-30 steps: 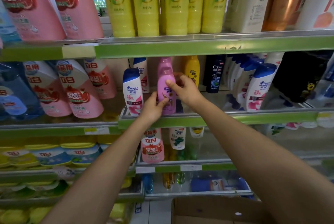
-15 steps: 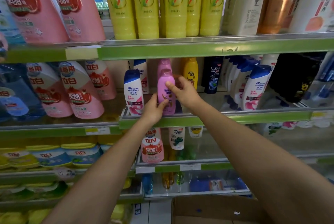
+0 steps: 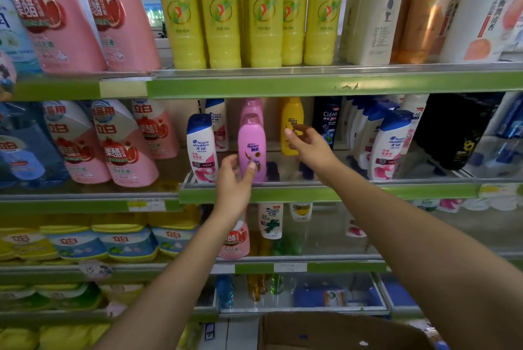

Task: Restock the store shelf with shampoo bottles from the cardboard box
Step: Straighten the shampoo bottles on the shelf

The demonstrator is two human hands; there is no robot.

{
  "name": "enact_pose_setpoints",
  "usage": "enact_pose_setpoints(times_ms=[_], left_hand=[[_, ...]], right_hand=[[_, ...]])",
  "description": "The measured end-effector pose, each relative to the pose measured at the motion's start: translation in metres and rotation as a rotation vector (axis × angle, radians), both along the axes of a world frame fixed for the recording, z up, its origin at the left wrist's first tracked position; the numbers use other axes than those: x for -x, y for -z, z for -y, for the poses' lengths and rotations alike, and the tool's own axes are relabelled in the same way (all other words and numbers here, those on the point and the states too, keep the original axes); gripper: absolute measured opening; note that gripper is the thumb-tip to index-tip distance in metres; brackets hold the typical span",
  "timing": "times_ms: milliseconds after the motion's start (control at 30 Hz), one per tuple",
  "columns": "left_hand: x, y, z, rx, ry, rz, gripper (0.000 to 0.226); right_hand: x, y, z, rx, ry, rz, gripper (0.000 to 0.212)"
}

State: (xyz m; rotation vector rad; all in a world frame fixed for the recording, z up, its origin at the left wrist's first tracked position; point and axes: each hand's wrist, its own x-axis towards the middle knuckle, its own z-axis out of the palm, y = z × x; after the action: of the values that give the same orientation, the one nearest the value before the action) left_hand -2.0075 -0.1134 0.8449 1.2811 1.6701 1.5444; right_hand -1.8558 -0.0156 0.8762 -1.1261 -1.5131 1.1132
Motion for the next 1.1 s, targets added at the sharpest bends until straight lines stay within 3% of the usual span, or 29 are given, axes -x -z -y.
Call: enact_pose_setpoints(times_ms=[333, 667, 800, 933, 1100], left_hand=[[-0.063, 0.006, 0.002, 0.037, 0.085, 0.012, 0.041], [-0.073, -0.003, -0.079, 0.092, 0.124, -0.050, 0.038], [-0.073, 0.004, -0.116, 0.136, 0.112, -0.031, 0.029], [-0.074, 0.010, -0.147, 0.199, 0.072, 0.031, 0.037], [-0.076, 0.011, -0.170, 0.105, 0.068, 0.082, 0.043]], right_hand=[[-0.037, 0.003, -0.009, 0.019, 0.011, 0.003, 0.046], [-0.038, 0.002, -0.063, 0.018, 0.087, -0.049, 0.043], [-0.033, 0.000, -0.089, -0.043, 0.082, 0.045, 0.047], [-0.022, 0.001, -0.110, -0.094, 0.116, 0.099, 0.050], [-0.007, 0.003, -0.126, -0.091, 0.100, 0.048, 0.046]])
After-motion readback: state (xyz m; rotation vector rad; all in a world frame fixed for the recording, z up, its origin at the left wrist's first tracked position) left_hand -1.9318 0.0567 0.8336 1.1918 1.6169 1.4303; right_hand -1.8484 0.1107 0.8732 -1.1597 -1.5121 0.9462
